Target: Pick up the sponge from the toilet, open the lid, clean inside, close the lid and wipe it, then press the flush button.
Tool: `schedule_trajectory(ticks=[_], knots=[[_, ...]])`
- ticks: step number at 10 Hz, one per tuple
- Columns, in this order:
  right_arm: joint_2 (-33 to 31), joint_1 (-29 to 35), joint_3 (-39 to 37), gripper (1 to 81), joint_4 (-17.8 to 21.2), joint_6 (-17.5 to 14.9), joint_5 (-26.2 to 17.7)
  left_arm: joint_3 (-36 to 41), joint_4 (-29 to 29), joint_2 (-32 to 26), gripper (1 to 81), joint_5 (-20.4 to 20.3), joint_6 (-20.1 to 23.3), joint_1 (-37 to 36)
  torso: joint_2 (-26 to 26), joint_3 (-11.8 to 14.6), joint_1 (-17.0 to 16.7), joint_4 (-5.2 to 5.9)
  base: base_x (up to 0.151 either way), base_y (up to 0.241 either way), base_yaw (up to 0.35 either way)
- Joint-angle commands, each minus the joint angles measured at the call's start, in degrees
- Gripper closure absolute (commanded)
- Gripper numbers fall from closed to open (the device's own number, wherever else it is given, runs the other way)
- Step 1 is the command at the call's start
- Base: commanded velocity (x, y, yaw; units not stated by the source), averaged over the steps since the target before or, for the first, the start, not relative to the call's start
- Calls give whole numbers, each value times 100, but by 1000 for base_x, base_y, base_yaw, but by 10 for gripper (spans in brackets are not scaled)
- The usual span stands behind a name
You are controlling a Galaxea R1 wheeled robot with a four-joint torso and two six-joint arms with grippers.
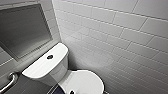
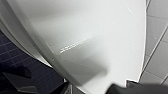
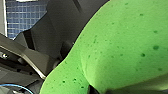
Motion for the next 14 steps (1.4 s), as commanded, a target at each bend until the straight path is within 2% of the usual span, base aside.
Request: schedule_trajectory(ticks=[1, 4, 6, 8, 13, 14], knots=[[-70, -153, -27, 811, -111, -21, -261, 865, 210, -352, 10, -951, -85, -924, 0, 0, 0, 0, 0, 0, 0], [-61, -145, -27, 811, -111, -29, -261, 1419, 227, -650, 10, -1320, -481, -853, 0, 0, 0, 0, 0, 0, 0], [-52, -145, -53, 811, -102, -29, -270, 1727, 227, -923, 10, -1373, -868, -783, 0, 0, 0, 0, 0, 0, 0], [-26, -145, -53, 811, -111, -21, -270, 2024, 254, -1220, 10, -1600, -1235, -712, 0, 0, 0, 0, 0, 0, 0], [-8, -145, -53, 811, -111, -21, -279, 2272, 262, -1591, 10, -2006, -1659, -651, 0, 4, 0, 0, 0, 0, 0], [1, -137, -53, 811, -111, -21, -270, 2281, 262, -1678, 10, -2216, -1719, -607, 0, 4, 0, 0, 0, 0, 0]])
